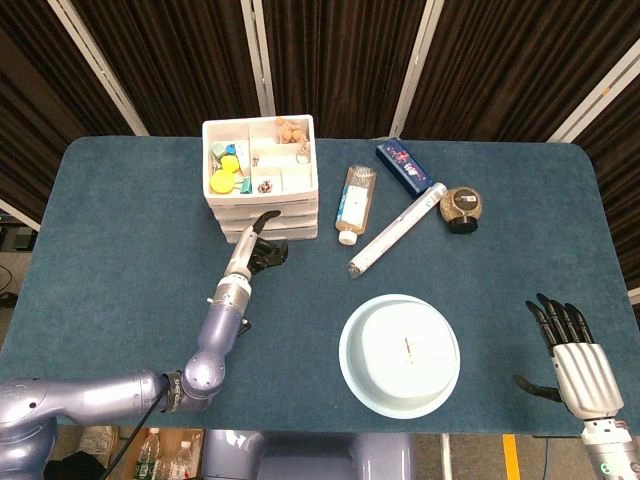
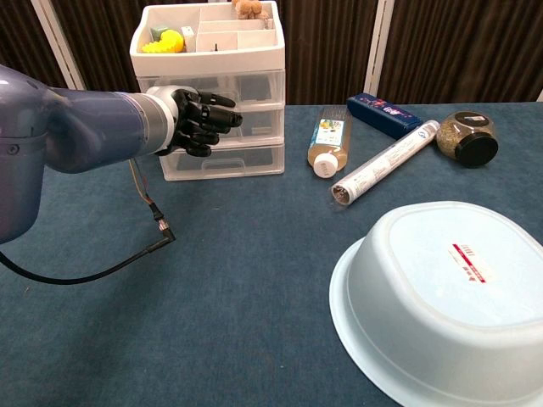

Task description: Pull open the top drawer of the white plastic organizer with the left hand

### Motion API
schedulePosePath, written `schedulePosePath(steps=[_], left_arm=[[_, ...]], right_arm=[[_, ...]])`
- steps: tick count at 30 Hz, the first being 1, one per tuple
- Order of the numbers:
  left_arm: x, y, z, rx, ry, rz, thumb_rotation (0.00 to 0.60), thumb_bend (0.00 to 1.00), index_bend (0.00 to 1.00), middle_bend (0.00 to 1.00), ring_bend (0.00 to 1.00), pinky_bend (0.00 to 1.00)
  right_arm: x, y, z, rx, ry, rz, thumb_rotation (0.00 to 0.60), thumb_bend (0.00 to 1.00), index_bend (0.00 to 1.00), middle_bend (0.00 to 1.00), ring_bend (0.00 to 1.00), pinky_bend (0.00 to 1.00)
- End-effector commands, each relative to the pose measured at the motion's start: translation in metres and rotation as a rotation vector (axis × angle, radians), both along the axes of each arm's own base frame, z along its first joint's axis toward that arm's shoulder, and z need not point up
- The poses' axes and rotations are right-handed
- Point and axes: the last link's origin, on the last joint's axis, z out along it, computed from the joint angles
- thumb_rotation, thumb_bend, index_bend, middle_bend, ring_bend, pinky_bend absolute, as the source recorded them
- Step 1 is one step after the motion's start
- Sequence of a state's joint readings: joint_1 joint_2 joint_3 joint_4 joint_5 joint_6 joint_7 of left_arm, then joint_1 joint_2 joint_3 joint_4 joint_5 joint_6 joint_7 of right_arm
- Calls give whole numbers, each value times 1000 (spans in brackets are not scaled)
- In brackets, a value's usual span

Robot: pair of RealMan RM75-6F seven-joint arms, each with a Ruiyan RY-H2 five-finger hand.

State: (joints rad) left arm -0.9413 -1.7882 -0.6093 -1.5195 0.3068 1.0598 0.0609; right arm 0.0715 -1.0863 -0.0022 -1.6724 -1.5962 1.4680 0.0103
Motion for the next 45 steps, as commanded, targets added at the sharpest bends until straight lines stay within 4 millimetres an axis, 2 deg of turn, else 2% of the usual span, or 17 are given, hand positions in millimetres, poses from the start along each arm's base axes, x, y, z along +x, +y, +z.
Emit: schedulePosePath(steps=[1,12,22,45], left_arm=[[0,0,-2,3,-4,2,600,537,109,1000,973,962],[3,4,-8,13,-49,4,600,538,111,1000,973,963],[6,8,-9,-6,-61,5,600,538,158,1000,973,962],[-12,-23,2,-59,-64,-37,600,537,191,1000,973,962]], right_arm=[[0,0,0,0,-1,0,600,111,0,0,0,0],[1,-1,-1,5,-5,2,600,111,0,0,0,0],[2,-2,-2,9,-9,5,600,111,0,0,0,0],[1,-2,-1,4,-10,2,600,111,0,0,0,0]])
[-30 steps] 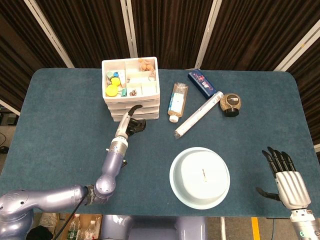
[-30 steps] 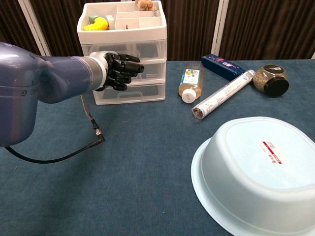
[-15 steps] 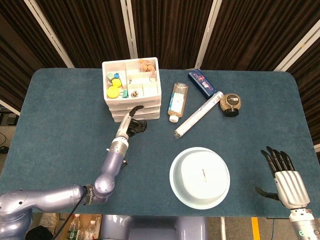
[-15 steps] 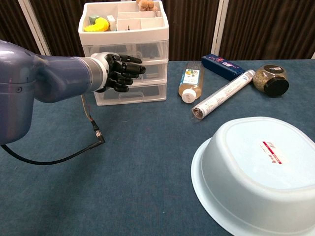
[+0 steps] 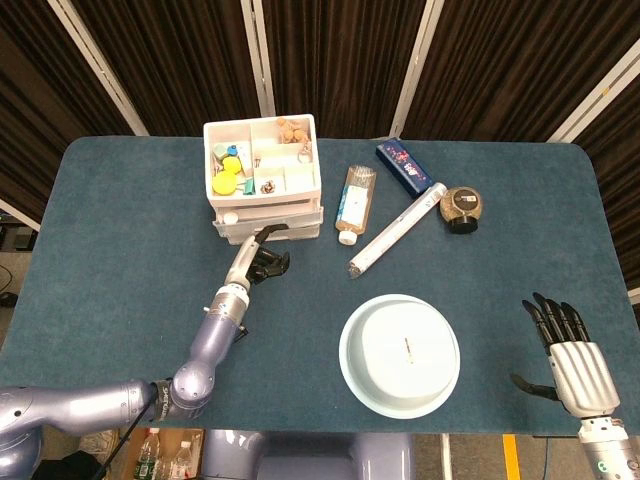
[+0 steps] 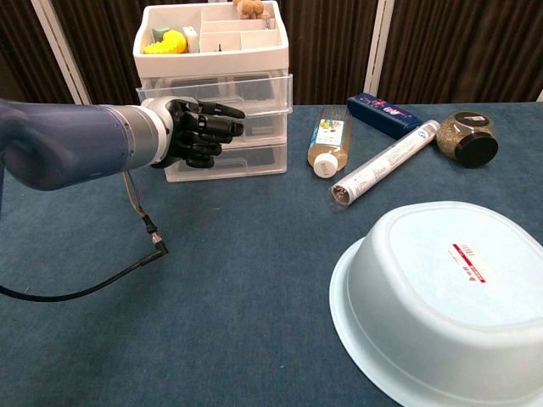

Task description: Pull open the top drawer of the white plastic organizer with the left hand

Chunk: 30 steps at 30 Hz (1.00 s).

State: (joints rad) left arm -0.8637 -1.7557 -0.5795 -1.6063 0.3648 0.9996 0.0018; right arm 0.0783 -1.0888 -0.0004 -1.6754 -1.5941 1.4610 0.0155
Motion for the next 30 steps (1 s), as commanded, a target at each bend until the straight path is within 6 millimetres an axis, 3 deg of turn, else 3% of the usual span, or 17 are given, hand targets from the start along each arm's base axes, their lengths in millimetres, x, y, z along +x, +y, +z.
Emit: schedulePosePath(steps=[1,12,18,23,30], left_arm=[[-6,-7,3,-6,7,-7,600,537,189,1000,973,962],[-30,-23,14,-6,103,-77,600,537,163,1000,972,962],[-39,-30,28,68,334,-253,600,537,192,1000,983,969],[-29,-30,45,165,492,-374,600,538,230,1000,985,974],[-6,-17,72,294,583,-400,600,557,238,1000,994,986]], right_arm=[[0,0,0,0,0,0,600,111,0,0,0,0],[0,0,-1,3,6,0,600,111,0,0,0,0],[0,0,-1,4,10,1,600,111,0,0,0,0],[0,0,-2,4,16,2,600,111,0,0,0,0],[0,0,-3,6,19,1,600,111,0,0,0,0]])
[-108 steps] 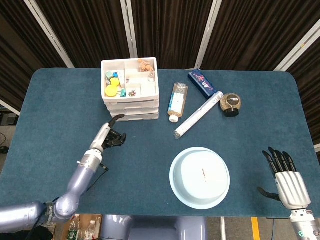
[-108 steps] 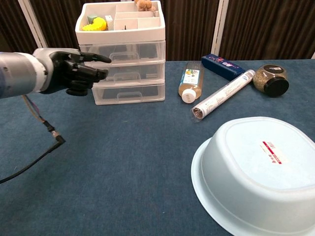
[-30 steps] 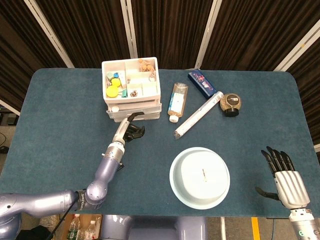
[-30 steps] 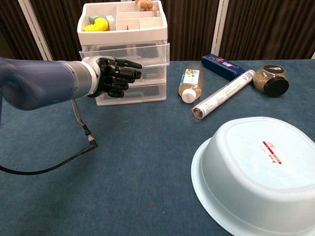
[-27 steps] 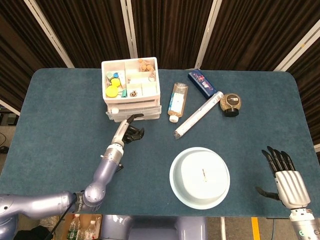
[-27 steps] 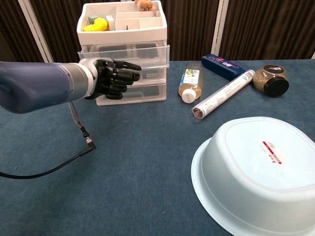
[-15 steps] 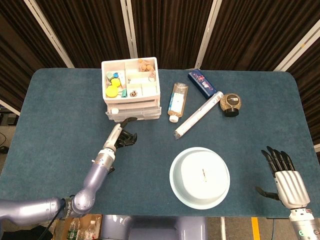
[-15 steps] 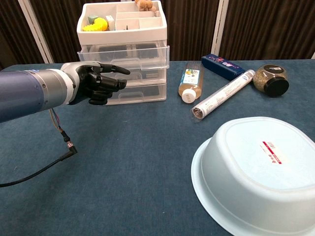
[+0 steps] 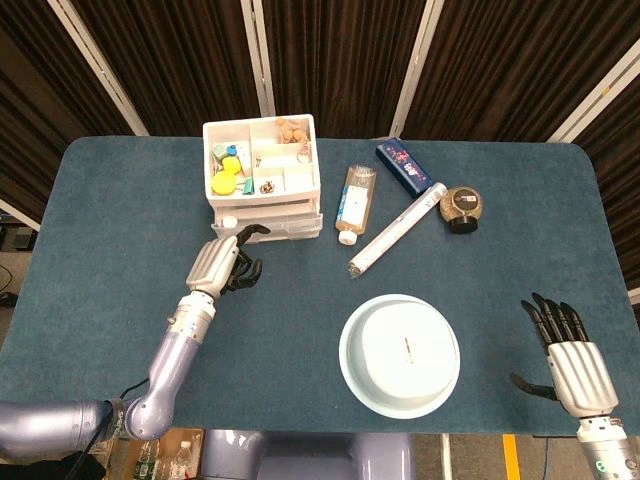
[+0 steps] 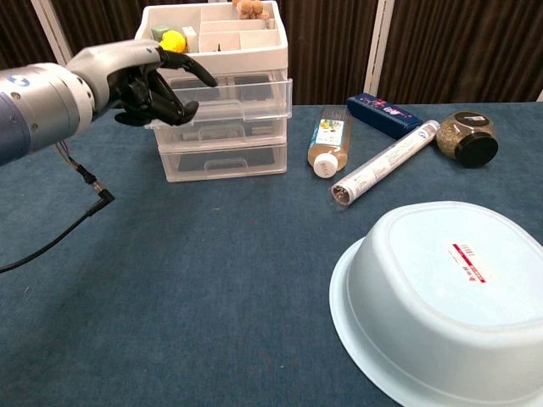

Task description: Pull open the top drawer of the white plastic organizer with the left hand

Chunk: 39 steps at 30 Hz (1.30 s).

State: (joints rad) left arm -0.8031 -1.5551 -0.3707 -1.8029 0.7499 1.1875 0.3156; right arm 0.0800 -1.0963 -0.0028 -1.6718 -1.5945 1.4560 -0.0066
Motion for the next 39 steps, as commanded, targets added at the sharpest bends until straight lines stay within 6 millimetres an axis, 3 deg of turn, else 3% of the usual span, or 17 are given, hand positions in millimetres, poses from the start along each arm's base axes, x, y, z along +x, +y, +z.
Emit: schedulePosePath(steps=[1,8,20,39], left_arm=[[12,9,14,59,46,-10,600,565,238,1000,995,989],[15,21,22,55,208,61,600,598,260,1000,1000,1000],[8,32,16,7,239,170,600,604,264,1000,1000,1000],[21,17,10,-82,215,161,600,634,391,1000,1000,1000]], right_arm=[[0,0,0,0,0,0,600,112,0,0,0,0],[0,0,0,1,0,-2,600,111,0,0,0,0],[-1,0,0,3,-2,-4,600,110,0,0,0,0],[0,0,1,0,-4,-2,600,111,0,0,0,0]])
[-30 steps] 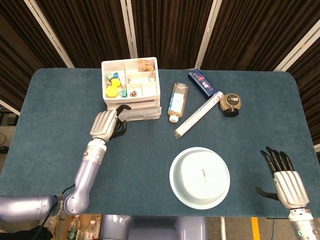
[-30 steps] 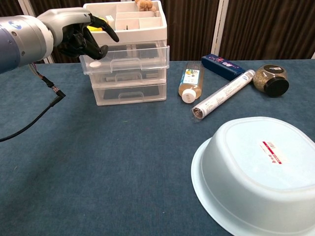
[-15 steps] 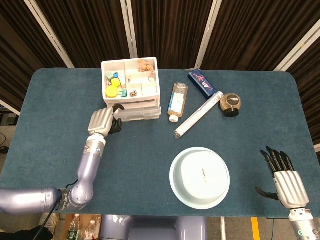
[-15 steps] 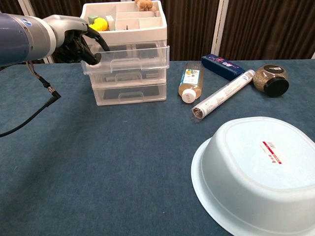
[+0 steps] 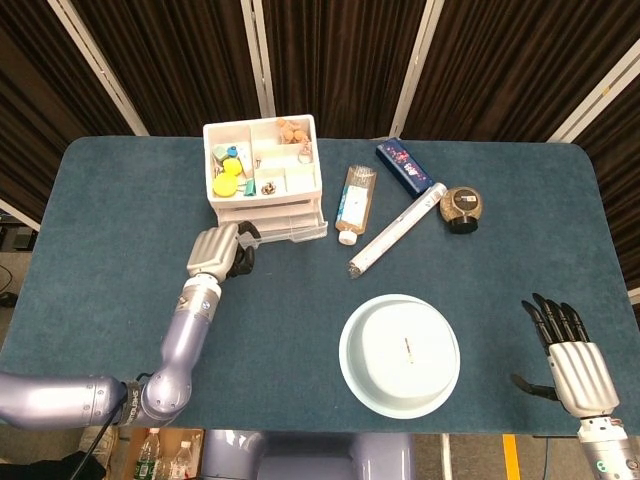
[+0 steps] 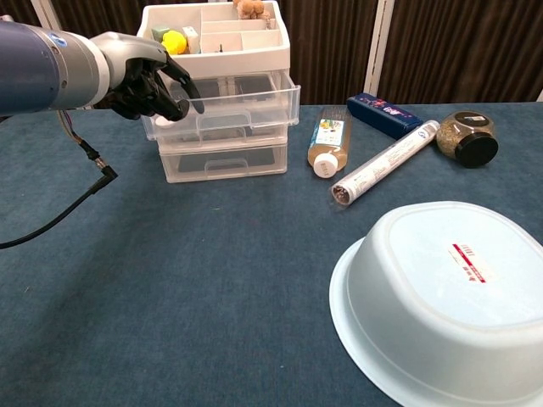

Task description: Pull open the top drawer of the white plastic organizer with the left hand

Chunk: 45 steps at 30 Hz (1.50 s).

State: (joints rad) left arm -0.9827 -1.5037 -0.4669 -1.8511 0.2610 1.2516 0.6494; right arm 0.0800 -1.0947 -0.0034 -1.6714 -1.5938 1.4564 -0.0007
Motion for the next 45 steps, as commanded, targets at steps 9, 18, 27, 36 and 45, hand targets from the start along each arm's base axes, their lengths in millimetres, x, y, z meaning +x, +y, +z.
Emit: schedulePosePath(steps=[9,18,27,36,45], left_arm=[[1,-20,3,-47,-31,-35,600,634,397,1000,1000,1000],[0,-34,2,-79,-40,-63,600,634,395,1000,1000,1000],[-6,-34,4,-66,-19,-65,600,436,162,1000,994,1000],[-18,-33,21,37,23,-134,600,83,54,747,747,871],[-86,-82,65,174,143,-227,600,82,61,295,342,546]], right_arm=[[0,0,0,-1,0,-1,600,111,0,0,0,0],[0,0,0,-2,0,-1,600,111,0,0,0,0],[0,0,0,-1,0,-2,600,111,0,0,0,0],[-1,0,1,-3,2,-3,600,112,0,0,0,0],[-3,-1,3,-13,5,-9,600,112,0,0,0,0]])
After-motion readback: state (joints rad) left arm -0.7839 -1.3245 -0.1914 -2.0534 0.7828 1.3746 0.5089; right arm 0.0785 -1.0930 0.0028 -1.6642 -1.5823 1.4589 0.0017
